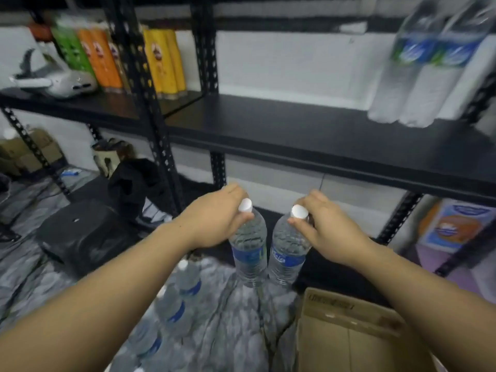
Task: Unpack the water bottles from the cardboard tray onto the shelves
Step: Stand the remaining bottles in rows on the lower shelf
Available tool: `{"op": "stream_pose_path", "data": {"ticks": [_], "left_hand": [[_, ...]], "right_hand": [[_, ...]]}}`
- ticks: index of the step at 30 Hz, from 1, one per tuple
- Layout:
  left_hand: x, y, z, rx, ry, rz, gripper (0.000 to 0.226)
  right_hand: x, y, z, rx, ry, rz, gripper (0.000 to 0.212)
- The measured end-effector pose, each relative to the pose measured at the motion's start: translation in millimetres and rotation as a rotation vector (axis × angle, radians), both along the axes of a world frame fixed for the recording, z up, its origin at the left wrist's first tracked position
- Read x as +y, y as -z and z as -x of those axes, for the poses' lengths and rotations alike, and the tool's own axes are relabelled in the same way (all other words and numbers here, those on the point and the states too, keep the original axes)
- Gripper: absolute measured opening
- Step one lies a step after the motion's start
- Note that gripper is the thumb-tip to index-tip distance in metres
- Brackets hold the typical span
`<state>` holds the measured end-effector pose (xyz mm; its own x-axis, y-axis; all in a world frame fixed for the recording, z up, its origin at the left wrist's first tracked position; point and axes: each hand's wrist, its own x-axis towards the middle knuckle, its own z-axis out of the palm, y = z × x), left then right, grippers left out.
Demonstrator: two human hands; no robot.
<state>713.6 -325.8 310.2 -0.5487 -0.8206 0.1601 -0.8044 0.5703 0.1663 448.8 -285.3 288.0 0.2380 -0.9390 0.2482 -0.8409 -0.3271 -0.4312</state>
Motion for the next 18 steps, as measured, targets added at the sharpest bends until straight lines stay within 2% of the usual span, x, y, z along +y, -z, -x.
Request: {"op": "stream_pose_path", "data": {"ticks": [5,11,16,18], "left_hand": [[-24,-103,51,0.087,0.139,0.132,0.031],[-43,-213,108,0.122,0.253,0.261,0.024],[-59,-277,144,0.138,0.238,0.279,0.031],[-68,-296,157,0.145,0.243,0.285,0.029]], "right_hand": [[3,-103,52,-0.012,0.061,0.202,0.014],[3,-211,97,0.016,0.167,0.412,0.017],[1,-279,126,0.005,0.26,0.508,0.037],[-3,-299,135,-0.001,0.28,0.534,0.039]]}}
